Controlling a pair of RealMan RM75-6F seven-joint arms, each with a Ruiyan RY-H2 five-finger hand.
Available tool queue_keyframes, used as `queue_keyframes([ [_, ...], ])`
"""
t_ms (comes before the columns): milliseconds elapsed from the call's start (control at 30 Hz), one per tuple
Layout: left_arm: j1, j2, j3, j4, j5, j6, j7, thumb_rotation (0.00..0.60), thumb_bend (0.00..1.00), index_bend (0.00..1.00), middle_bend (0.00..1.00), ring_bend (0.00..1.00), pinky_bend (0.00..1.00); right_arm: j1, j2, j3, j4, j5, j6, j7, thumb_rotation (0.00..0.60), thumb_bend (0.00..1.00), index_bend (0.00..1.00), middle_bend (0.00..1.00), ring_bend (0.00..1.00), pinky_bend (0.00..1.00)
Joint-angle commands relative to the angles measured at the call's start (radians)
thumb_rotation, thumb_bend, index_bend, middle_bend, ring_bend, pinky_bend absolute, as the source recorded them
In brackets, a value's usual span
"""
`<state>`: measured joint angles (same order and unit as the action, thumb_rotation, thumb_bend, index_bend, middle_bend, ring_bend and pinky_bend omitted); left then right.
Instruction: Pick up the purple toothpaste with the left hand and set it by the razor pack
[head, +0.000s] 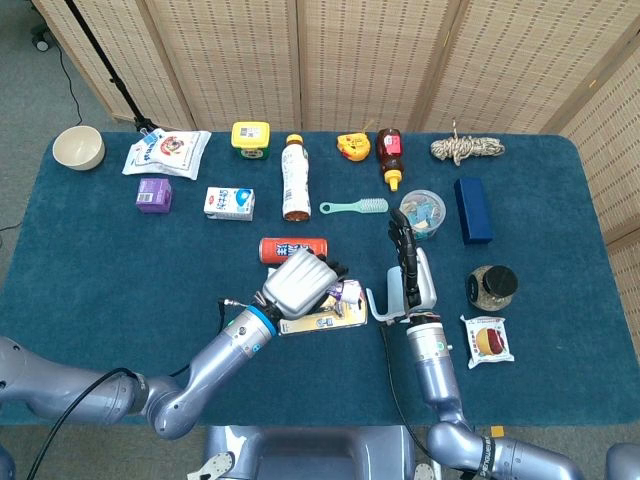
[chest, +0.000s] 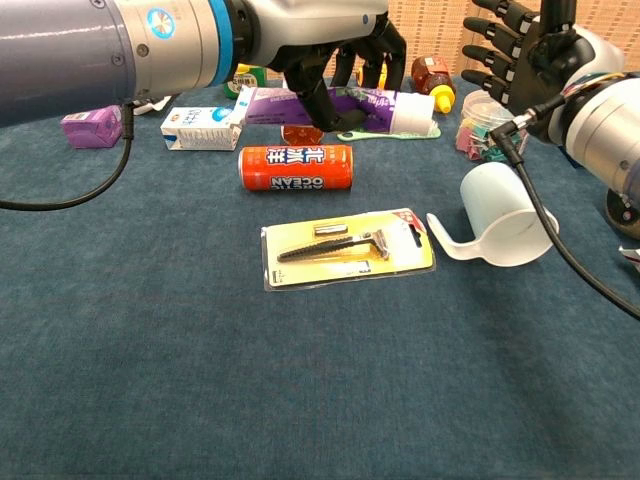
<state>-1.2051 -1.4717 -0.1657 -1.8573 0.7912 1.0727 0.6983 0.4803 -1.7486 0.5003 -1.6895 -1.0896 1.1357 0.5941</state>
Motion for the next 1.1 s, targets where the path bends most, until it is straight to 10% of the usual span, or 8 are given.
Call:
queue_keyframes([
  [33,0.017,0.011,0.018,-0.002,0.008,-0.008,-0.012,0.6,0.82,0.55,0.48,0.47,0.56,-0.003,0.018,-0.003,0.004,-0.004,-0.004,-0.009,0.0,0.0,0.0,0.0,0.0,0.0],
  [700,0.098,-0.003,0.096,0.123,-0.01,-0.097,-0.078,0.6,0.81,0.47,0.44,0.4,0.55,-0.03,0.121,-0.013,0.002,-0.02,-0.005,-0.006,0.0,0.0,0.0,0.0,0.0,0.0],
  [1100,0.093,0.0,0.102,0.14,-0.086,-0.139,-0.054,0.6,0.68,0.12,0.15,0.15,0.32,-0.031,0.144,0.002,0.02,-0.01,0.002,0.015,0.0,0.0,0.0,0.0,0.0,0.0],
])
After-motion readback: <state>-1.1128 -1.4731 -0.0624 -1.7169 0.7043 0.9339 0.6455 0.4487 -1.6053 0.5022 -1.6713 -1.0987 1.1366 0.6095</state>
